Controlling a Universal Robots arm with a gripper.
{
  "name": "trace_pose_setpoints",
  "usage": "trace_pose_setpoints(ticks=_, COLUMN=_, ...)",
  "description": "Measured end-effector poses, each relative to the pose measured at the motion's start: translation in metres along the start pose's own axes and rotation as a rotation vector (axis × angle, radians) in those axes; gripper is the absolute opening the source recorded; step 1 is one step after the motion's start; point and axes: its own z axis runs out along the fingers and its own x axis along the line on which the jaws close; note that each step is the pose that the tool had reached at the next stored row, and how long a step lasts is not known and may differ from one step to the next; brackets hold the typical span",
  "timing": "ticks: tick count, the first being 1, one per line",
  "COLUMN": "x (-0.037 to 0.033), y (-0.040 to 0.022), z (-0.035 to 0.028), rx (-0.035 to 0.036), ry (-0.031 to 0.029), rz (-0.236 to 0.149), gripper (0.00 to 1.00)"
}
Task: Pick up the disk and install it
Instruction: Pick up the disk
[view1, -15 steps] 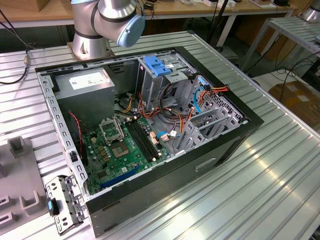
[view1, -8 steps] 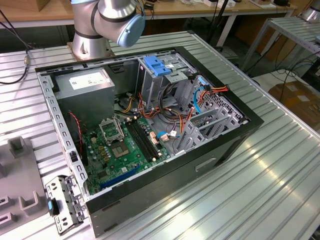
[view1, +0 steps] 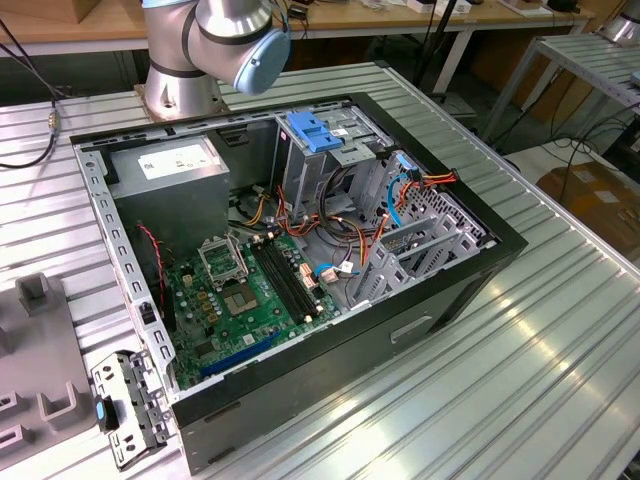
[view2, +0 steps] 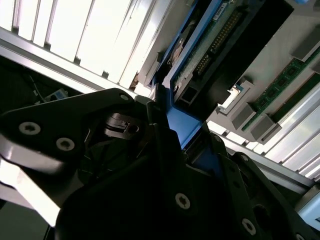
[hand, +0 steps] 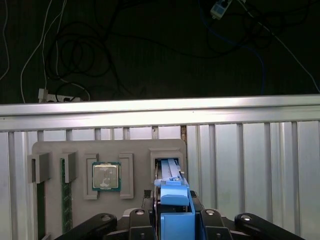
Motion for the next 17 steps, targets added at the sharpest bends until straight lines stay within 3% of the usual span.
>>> trace_pose_setpoints(ticks=8, x=0.0000, y=0.0000, z=-0.0003, rx=0.0003, ry=-0.0002, rz=0.000, gripper=0.37)
trace_pose_setpoints(ticks=14, x=-0.0002, y=0.0001, z=-0.0074, rx=0.0001, ry=-0.0001, rz=0.000, gripper=0.37)
trace_pose_setpoints(ticks=17, x=-0.0003, y=0.0002, z=-0.0165, rx=0.0000, ry=0.0000, rz=0.000, gripper=0.37)
